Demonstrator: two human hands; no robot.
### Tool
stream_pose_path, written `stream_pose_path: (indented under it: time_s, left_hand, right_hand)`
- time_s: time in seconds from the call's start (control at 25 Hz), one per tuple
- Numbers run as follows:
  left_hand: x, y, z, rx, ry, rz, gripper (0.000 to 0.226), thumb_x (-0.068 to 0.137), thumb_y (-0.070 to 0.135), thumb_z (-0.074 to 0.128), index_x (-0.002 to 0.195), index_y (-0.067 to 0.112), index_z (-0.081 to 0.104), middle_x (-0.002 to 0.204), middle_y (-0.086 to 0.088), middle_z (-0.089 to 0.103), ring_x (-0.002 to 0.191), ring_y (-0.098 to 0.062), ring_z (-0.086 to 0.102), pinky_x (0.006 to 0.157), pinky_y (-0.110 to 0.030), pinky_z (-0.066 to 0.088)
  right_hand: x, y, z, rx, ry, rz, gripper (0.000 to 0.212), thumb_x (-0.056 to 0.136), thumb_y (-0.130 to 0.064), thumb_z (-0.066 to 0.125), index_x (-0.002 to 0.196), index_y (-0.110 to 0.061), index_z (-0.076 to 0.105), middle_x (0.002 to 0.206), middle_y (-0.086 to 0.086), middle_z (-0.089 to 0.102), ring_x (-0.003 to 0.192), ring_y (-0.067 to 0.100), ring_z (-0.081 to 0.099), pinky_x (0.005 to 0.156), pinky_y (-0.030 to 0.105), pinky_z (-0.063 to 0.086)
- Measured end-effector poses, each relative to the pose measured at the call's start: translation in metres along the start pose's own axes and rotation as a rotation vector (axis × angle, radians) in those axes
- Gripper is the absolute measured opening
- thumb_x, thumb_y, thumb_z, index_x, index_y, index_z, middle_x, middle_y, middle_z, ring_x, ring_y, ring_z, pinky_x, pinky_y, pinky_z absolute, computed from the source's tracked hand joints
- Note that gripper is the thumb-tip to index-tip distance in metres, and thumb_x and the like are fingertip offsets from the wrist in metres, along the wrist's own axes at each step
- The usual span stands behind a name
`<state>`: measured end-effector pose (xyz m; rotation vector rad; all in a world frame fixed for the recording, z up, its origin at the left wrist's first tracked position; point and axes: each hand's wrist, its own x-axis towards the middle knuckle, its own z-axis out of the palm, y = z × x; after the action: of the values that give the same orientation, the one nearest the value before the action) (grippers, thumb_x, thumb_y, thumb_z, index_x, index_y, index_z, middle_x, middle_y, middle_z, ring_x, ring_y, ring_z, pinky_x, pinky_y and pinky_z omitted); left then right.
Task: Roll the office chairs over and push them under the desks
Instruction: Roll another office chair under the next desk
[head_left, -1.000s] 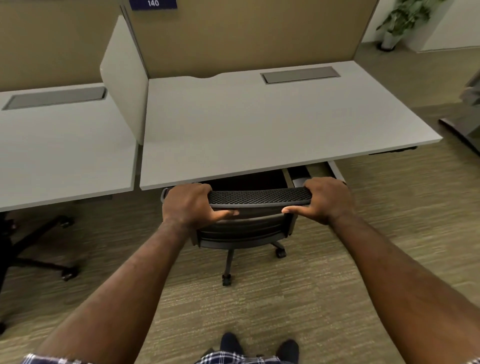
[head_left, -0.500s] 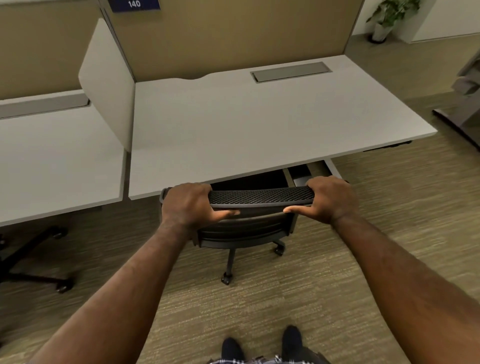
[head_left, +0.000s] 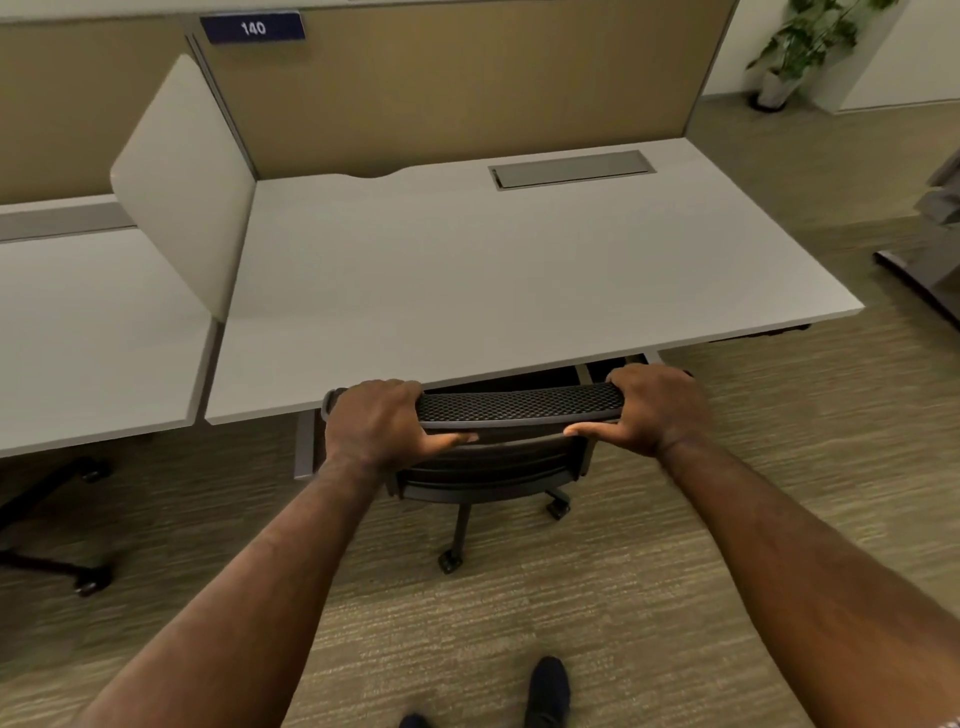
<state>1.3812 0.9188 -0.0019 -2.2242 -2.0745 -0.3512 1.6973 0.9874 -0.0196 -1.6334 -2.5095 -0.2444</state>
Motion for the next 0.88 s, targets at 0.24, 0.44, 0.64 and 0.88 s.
stream_pose_path:
  time_s: [0.24,0.44,0.64,0.88]
  left_hand:
    - [0.034,0.037,0.015,0.017,0.009,-0.021,0.081,0.055,0.105,0.023,0.06,0.028,0.049,0.051,0.015,0.042,0.044,-0.007,0.038,0.043,-0.019,0.014]
    - [0.063,0.065,0.026,0.014,0.012,-0.028,0.085,0.051,0.107,0.02,0.062,0.027,0.049,0.053,0.013,0.044,0.047,-0.009,0.042,0.043,-0.021,0.017]
    - [0.08,0.091,0.035,0.004,0.009,-0.058,0.083,0.053,0.106,0.022,0.062,0.027,0.047,0.051,0.016,0.036,0.045,-0.005,0.033,0.043,-0.019,0.013]
    - [0.096,0.112,0.04,0.008,0.02,-0.08,0.084,0.053,0.106,0.023,0.062,0.026,0.05,0.051,0.015,0.038,0.047,-0.01,0.039,0.044,-0.02,0.014]
  right_hand:
    - [0.025,0.052,0.003,0.02,-0.009,-0.028,0.103,0.05,-0.107,0.011,0.074,-0.019,0.058,0.072,0.002,0.061,0.064,0.023,0.052,0.058,0.031,0.036]
    - [0.042,0.092,0.008,-0.005,-0.038,-0.029,0.103,0.049,-0.107,0.012,0.076,-0.02,0.059,0.073,-0.001,0.058,0.064,0.021,0.047,0.059,0.031,0.035]
    - [0.053,0.126,0.015,-0.001,-0.059,-0.046,0.105,0.049,-0.107,0.013,0.079,-0.019,0.061,0.074,-0.001,0.057,0.067,0.022,0.052,0.062,0.033,0.045]
    - [0.067,0.152,0.02,0.025,-0.057,-0.063,0.109,0.048,-0.108,0.013,0.081,-0.018,0.065,0.075,0.002,0.061,0.069,0.026,0.055,0.066,0.036,0.048]
